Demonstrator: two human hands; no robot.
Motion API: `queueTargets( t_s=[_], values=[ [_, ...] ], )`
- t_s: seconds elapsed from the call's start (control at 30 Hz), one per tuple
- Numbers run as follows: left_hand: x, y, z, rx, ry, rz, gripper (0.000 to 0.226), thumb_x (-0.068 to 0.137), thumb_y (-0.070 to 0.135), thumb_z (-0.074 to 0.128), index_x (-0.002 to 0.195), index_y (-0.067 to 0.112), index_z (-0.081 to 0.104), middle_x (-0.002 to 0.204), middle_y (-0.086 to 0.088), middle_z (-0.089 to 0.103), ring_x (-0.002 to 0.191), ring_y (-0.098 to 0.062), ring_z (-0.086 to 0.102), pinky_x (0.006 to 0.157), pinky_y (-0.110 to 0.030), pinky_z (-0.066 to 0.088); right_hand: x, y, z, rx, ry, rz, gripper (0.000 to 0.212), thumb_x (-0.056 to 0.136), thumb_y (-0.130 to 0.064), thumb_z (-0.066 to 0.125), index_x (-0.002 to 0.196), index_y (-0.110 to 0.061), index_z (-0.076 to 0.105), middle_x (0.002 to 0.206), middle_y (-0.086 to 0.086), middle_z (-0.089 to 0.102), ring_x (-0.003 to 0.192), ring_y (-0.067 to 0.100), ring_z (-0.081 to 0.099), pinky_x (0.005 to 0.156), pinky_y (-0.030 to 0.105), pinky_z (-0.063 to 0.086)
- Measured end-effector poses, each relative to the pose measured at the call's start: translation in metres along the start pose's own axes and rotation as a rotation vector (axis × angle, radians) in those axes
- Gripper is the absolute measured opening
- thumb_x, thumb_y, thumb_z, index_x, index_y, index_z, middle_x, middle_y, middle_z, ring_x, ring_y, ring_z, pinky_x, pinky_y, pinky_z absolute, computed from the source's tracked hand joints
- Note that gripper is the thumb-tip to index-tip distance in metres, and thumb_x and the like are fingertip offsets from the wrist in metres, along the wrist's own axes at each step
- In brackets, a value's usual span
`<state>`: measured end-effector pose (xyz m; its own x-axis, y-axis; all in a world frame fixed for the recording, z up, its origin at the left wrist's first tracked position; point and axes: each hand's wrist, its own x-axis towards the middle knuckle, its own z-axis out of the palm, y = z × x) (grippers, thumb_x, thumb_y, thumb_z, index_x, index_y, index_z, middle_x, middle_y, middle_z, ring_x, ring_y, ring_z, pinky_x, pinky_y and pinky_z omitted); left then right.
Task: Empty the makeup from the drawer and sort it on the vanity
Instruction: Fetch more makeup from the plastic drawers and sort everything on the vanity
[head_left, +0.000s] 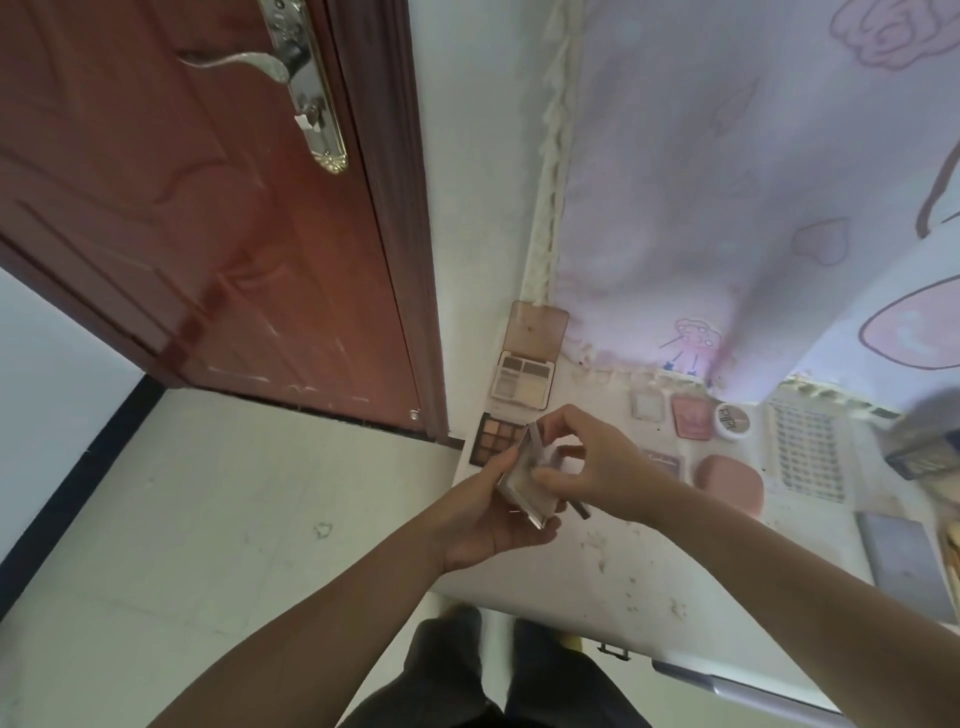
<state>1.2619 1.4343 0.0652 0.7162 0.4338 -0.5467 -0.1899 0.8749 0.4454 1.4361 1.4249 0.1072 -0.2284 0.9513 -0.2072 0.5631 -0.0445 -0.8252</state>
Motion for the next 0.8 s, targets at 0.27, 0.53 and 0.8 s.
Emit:
queueTargets(
  t_s=[0.27,0.53,0.8],
  values=[
    [-0.018,-0.004,-0.033,-0.044,-0.161,-0.184,0.063,0.078,0.051,0.067,0.126,0.011,0.06,0.124,-0.018,0.06,0.11,-0.029,0.059,0.098,-0.038,0.047,0.022,0.005,-0.02,0.526,-0.196,0.344,0.033,0.082,-0.049,0.057,0.097,-0.021,0.067,0.091,0.0,0.071,0.085,0.014,0.067,0.065,0.023,0.052],
    [-0.029,-0.014,-0.064,-0.013,0.165,-0.073,0.04,0.093,0.032,0.051,0.125,0.009,0.06,0.126,-0.019,0.06,0.118,-0.032,0.056,0.098,-0.042,0.048,0.06,0.013,0.022,0.109,-0.118,0.387,0.043,0.095,-0.046,0.045,0.088,-0.009,0.066,0.078,0.012,0.065,0.075,0.027,0.063,0.074,0.032,0.051],
    [-0.031,-0.032,-0.071,0.904,0.516,0.16,0.028,0.102,0.021,0.037,0.116,0.014,0.059,0.116,-0.007,0.057,0.107,-0.017,0.056,0.094,-0.027,0.043,0.075,0.02,0.055,-0.273,-0.166,0.16,0.04,0.098,-0.038,0.043,0.073,-0.013,0.062,0.067,0.0,0.056,0.06,0.007,0.048,0.054,0.012,0.037]
  ],
)
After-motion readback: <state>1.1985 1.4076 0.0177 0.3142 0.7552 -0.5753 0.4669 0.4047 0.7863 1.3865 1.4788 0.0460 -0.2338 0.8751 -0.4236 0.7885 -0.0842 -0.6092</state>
